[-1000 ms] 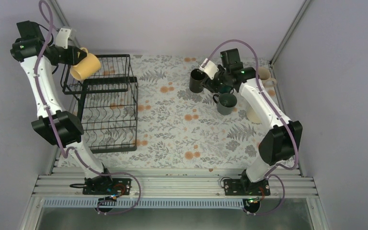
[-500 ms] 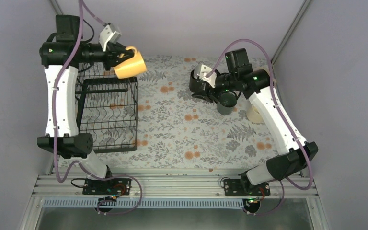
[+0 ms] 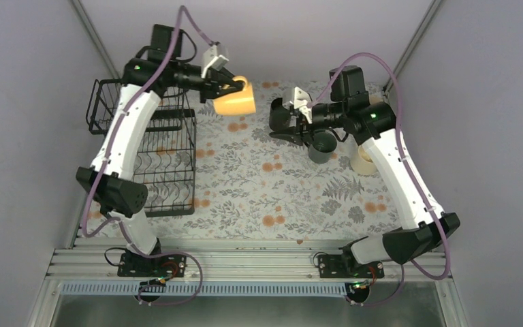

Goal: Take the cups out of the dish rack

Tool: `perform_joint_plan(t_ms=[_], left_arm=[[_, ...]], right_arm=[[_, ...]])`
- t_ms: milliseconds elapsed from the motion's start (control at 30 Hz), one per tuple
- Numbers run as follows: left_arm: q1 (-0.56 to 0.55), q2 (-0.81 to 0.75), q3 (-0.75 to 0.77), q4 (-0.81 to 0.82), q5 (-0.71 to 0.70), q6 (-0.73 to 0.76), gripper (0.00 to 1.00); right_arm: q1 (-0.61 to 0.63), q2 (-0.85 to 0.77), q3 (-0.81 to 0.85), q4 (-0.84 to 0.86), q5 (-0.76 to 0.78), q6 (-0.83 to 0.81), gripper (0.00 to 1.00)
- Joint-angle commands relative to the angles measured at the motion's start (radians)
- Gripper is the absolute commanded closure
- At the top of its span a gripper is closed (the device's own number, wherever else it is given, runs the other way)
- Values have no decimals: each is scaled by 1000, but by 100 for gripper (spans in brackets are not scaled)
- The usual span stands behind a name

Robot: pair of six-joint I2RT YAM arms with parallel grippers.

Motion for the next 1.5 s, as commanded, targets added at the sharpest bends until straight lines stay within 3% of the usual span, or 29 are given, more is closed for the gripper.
perform_joint_plan(t_ms=[0, 167, 533, 767, 1100, 1267, 1467], left_arm=[[-78, 36, 37, 129, 47, -18, 98], [-131, 59, 51, 185, 53, -51, 98], [-140, 16, 1, 203, 53, -38, 98], [-140, -28, -62, 259, 80, -65, 98], [-151, 22, -4, 302, 154, -128, 98], [-165, 72, 39, 304, 213, -154, 98], [-181, 88, 60, 278, 219, -130, 98]], right_arm=[[2, -12, 15, 79, -63, 64, 40], [2, -9, -1, 135, -24, 106, 40], [-11, -131, -143, 299, 89, 188, 41], [-12, -92, -123, 265, 68, 183, 41], [-13, -32, -109, 280, 23, 185, 42], [-13, -7, -91, 289, -18, 197, 52], [-14, 19, -63, 283, -7, 224, 81]])
